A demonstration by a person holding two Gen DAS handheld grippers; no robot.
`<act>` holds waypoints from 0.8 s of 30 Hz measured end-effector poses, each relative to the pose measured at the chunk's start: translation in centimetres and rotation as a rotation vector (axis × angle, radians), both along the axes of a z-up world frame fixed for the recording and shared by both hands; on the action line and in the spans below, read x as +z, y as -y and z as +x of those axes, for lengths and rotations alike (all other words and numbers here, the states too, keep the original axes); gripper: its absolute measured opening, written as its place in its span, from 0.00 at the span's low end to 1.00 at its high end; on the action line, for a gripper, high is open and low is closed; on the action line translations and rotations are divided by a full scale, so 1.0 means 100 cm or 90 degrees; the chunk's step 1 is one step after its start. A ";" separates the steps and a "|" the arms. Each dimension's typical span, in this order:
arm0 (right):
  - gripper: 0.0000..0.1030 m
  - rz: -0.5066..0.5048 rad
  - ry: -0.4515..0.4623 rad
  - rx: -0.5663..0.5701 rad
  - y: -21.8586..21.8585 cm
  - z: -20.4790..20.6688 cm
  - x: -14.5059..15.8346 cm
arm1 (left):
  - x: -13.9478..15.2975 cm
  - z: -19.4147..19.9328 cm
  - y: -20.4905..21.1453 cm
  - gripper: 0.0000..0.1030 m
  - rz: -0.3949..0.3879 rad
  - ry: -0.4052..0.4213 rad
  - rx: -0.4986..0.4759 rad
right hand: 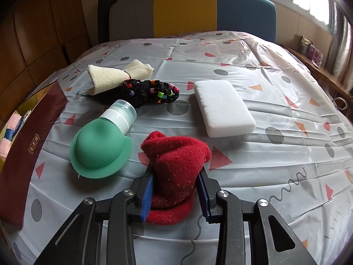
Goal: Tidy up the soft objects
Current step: 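Open the left gripper to release the towel roll in the tray, then carry the red mitten with the right gripper into the tray and release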
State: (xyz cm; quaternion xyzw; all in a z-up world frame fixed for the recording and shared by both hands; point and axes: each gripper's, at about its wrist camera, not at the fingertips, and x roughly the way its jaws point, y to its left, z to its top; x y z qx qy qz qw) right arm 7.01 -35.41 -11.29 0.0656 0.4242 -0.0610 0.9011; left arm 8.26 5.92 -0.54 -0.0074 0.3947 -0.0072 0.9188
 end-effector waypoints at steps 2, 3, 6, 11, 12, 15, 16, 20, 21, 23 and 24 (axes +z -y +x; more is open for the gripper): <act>0.34 0.000 0.000 0.000 0.000 0.000 0.000 | -0.001 -0.005 -0.001 0.59 -0.001 0.000 0.000; 0.34 0.000 0.000 0.000 0.000 0.000 0.000 | -0.001 -0.008 -0.001 0.59 0.000 0.000 -0.001; 0.34 -0.002 -0.001 0.000 0.000 0.000 0.000 | -0.001 -0.014 -0.001 0.60 0.009 0.004 0.001; 0.34 -0.016 -0.005 -0.001 -0.003 0.001 0.000 | -0.001 -0.021 -0.003 0.59 0.014 0.009 0.005; 0.34 -0.021 -0.006 -0.001 -0.004 0.001 0.000 | -0.001 -0.022 -0.004 0.59 0.012 0.009 0.006; 0.34 -0.032 -0.011 -0.005 -0.007 0.001 0.001 | -0.001 -0.025 -0.007 0.59 0.010 0.007 0.008; 0.34 -0.035 -0.013 -0.006 -0.007 0.001 0.001 | -0.002 -0.025 -0.008 0.59 0.009 0.006 0.008; 0.34 -0.047 -0.016 -0.010 -0.010 0.000 0.002 | -0.004 -0.027 -0.012 0.59 0.005 0.000 0.011; 0.34 -0.051 -0.017 -0.011 -0.011 0.000 0.002 | -0.004 -0.029 -0.013 0.59 0.003 -0.001 0.012; 0.34 -0.060 -0.019 -0.011 -0.012 -0.001 0.002 | -0.005 -0.030 -0.015 0.59 0.001 -0.002 0.013; 0.34 -0.063 -0.020 -0.012 -0.013 -0.001 0.002 | -0.006 -0.031 -0.016 0.59 -0.001 -0.003 0.015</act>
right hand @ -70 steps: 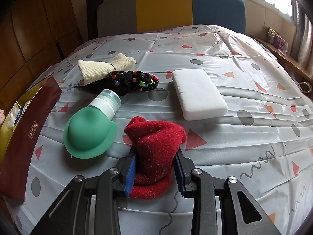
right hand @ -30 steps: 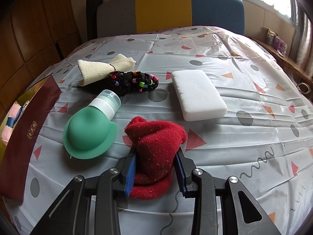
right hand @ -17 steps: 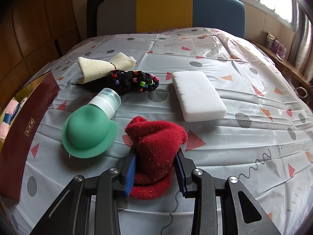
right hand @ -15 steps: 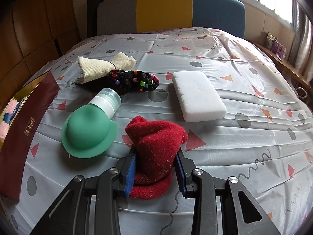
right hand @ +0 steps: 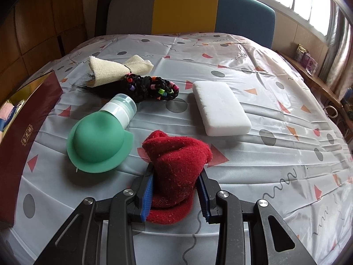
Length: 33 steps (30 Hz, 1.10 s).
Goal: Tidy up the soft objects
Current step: 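Carry the red mitten with the right gripper into the tray and release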
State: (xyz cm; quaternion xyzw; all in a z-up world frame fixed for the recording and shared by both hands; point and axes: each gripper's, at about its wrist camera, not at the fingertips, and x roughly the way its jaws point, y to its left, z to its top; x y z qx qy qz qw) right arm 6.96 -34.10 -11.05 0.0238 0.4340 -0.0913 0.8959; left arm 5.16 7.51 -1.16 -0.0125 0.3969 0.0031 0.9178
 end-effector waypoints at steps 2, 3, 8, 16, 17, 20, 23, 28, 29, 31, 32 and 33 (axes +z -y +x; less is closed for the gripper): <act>0.34 -0.003 -0.002 -0.001 -0.001 -0.001 0.000 | -0.001 -0.001 -0.003 0.59 -0.004 -0.003 0.003; 0.34 -0.003 -0.003 -0.003 -0.001 -0.001 0.000 | -0.002 -0.001 -0.005 0.59 -0.006 -0.004 0.005; 0.33 0.038 -0.019 -0.020 0.004 -0.005 0.003 | -0.005 -0.003 -0.012 0.59 -0.005 -0.010 0.014; 0.32 0.094 -0.026 -0.038 0.009 -0.016 0.017 | -0.011 -0.003 -0.025 0.59 -0.018 -0.021 0.036; 0.32 0.102 -0.017 -0.035 0.008 -0.019 0.022 | -0.011 -0.004 -0.027 0.59 -0.019 -0.021 0.038; 0.32 0.129 0.020 -0.011 -0.001 -0.028 0.042 | -0.012 -0.004 -0.031 0.59 -0.022 -0.020 0.044; 0.32 0.149 0.065 0.054 -0.024 -0.035 0.069 | -0.012 -0.003 -0.035 0.59 -0.028 -0.019 0.053; 0.32 0.164 0.092 0.184 -0.091 -0.033 0.107 | -0.011 -0.003 -0.039 0.59 -0.031 -0.018 0.062; 0.32 0.168 0.088 0.205 -0.105 -0.031 0.110 | -0.011 -0.003 -0.041 0.59 -0.032 -0.019 0.064; 0.32 0.175 0.073 0.258 -0.140 -0.024 0.115 | -0.011 -0.004 -0.044 0.60 -0.035 -0.019 0.070; 0.32 0.185 0.065 0.281 -0.155 -0.021 0.116 | -0.010 -0.004 -0.047 0.60 -0.035 -0.018 0.071; 0.32 0.200 0.055 0.305 -0.171 -0.017 0.116 | -0.010 -0.004 -0.048 0.59 -0.035 -0.018 0.073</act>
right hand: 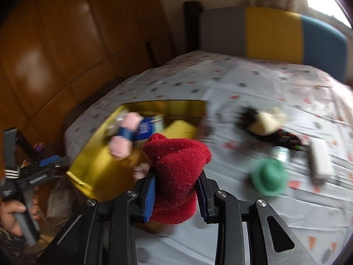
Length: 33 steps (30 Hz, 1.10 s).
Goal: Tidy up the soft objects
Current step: 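Carry the red mitten with the right gripper into the tray and release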
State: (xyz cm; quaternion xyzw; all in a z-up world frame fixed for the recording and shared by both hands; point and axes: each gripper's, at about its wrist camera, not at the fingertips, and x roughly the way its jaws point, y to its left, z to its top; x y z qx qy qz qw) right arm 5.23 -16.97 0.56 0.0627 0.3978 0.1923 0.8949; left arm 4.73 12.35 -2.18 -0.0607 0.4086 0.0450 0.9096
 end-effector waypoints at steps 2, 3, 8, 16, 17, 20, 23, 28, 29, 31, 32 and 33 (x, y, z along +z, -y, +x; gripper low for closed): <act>0.33 0.024 -0.023 0.053 -0.035 0.009 0.000 | 0.000 -0.001 -0.004 0.60 -0.001 0.000 0.005; 0.33 0.033 -0.034 0.070 -0.051 0.014 -0.001 | -0.001 -0.002 -0.007 0.60 -0.002 -0.001 0.009; 0.33 -0.005 -0.107 0.124 -0.110 0.040 -0.026 | -0.004 -0.005 -0.018 0.60 -0.009 -0.007 0.026; 0.74 -0.040 -0.159 0.098 -0.129 0.070 -0.068 | -0.012 -0.006 -0.027 0.59 -0.013 -0.017 0.037; 0.86 -0.044 -0.145 0.096 -0.129 0.069 -0.066 | -0.012 -0.006 -0.027 0.59 -0.012 -0.017 0.036; 0.95 -0.041 -0.122 0.100 -0.125 0.060 -0.062 | -0.011 -0.006 -0.026 0.60 -0.009 -0.015 0.033; 1.00 -0.047 -0.078 0.098 -0.117 0.045 -0.051 | -0.010 -0.006 -0.022 0.61 -0.008 -0.012 0.027; 1.00 -0.115 0.036 0.064 -0.110 0.019 -0.025 | -0.005 -0.007 -0.014 0.62 -0.003 -0.007 0.011; 1.00 -0.131 0.062 0.050 -0.109 0.013 -0.018 | -0.003 -0.008 -0.011 0.62 0.000 -0.006 0.008; 1.00 -0.156 0.126 0.022 -0.101 0.000 -0.005 | -0.001 -0.008 -0.008 0.62 0.004 -0.004 0.003; 1.00 -0.163 0.151 0.009 -0.097 -0.006 0.000 | 0.000 -0.008 -0.006 0.62 0.006 -0.003 0.000; 1.00 -0.172 0.174 -0.007 -0.092 -0.012 0.006 | 0.001 -0.008 -0.004 0.62 0.008 -0.001 -0.004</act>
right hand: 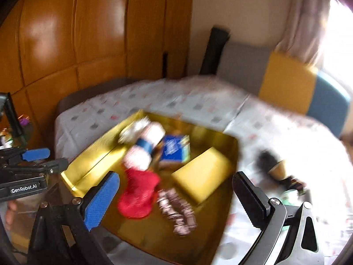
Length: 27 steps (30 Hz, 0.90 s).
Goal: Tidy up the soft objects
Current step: 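Carry the red mitten with the right gripper into the tray and release, then grasp the beige mesh pouch with the left gripper and lift it toward the tray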
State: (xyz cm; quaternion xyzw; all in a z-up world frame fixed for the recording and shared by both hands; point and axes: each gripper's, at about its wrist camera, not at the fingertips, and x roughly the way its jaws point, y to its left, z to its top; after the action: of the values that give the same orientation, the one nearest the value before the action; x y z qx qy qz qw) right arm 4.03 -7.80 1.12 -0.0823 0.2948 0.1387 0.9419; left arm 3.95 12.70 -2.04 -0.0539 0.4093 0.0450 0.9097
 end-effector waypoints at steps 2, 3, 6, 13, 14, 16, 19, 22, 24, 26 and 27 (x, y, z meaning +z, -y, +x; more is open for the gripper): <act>1.00 -0.016 0.035 -0.038 0.012 -0.007 0.008 | 0.004 0.000 0.005 0.62 0.006 0.007 -0.009; 1.00 -0.034 0.055 -0.060 0.017 -0.010 0.010 | 0.006 0.000 0.008 0.62 0.010 0.011 -0.014; 1.00 -0.062 0.053 -0.090 0.038 -0.011 0.011 | 0.012 0.001 0.019 0.62 0.016 0.017 -0.034; 1.00 -0.022 -0.005 -0.168 0.111 -0.004 0.004 | 0.020 0.007 0.053 0.63 0.030 0.021 -0.092; 1.00 -0.011 -0.028 -0.174 0.126 -0.002 -0.001 | 0.022 0.009 0.061 0.63 0.033 0.023 -0.105; 1.00 0.021 -0.083 -0.192 0.160 0.003 -0.011 | 0.026 0.011 0.072 0.63 0.035 0.026 -0.124; 1.00 0.060 -0.144 -0.229 0.206 0.003 -0.029 | 0.033 0.017 0.095 0.64 0.042 0.032 -0.162; 1.00 0.102 -0.194 -0.281 0.248 0.003 -0.051 | 0.042 0.025 0.124 0.70 0.047 0.039 -0.212; 1.00 0.140 -0.210 -0.317 0.274 -0.002 -0.063 | 0.046 0.034 0.144 0.71 0.049 0.037 -0.244; 1.00 0.175 -0.230 -0.360 0.294 -0.005 -0.074 | 0.049 0.044 0.167 0.71 0.046 0.031 -0.273; 1.00 0.183 -0.241 -0.372 0.299 -0.005 -0.077 | 0.049 0.048 0.176 0.71 0.044 0.026 -0.283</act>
State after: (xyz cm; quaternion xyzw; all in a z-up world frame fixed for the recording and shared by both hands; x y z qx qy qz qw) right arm 3.56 -37.66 -6.56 0.1657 0.4518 -0.0831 0.8726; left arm 8.75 -4.87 2.88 0.0680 0.3905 -0.1436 0.9068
